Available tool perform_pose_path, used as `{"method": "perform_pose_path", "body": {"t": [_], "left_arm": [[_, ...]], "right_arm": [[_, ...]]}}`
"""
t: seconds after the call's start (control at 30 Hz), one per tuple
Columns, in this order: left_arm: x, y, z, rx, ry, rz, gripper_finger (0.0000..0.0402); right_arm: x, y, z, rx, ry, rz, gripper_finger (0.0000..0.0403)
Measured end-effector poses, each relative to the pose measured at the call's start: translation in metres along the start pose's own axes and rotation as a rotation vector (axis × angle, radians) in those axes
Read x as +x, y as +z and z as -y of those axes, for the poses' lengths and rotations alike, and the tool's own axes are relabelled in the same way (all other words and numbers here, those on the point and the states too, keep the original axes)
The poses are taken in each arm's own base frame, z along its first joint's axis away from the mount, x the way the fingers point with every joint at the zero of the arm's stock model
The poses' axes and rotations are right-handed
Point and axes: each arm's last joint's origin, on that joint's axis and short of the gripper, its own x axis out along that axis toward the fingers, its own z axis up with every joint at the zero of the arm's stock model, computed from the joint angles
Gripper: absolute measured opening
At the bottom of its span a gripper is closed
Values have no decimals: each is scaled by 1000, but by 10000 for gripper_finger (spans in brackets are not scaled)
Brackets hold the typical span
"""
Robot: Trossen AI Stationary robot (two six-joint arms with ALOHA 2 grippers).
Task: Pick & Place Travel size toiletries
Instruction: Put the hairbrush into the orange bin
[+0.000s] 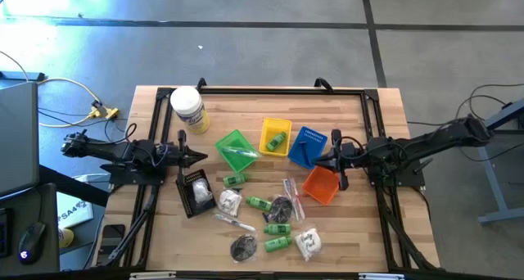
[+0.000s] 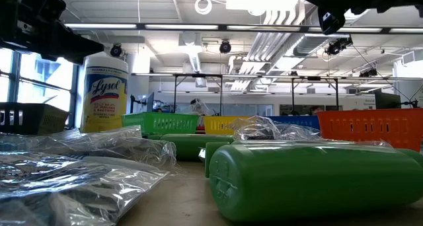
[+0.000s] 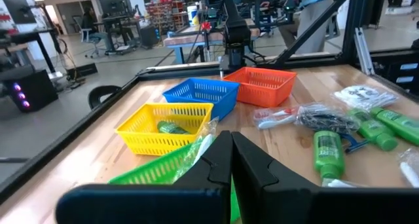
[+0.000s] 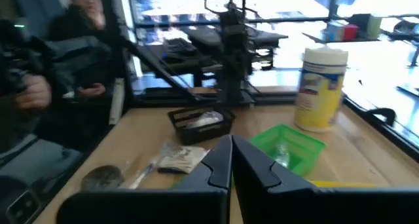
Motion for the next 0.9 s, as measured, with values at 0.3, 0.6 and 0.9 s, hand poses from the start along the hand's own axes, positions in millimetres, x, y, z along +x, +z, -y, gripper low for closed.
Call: {"method": "perform_pose_path", "body": {"t": [0.3,0.6,0.9], "left_arm": [[0,3,0,74,4,30,0],[0,2,0,-28,2,22,0],[0,2,0,-150,0,20,0]], "right_arm": [[-7,-25,11,-17,104,149,3],[-9,-34,24,-29,74,145,3],[-17,-41,27,-25,67,166,3]]}}
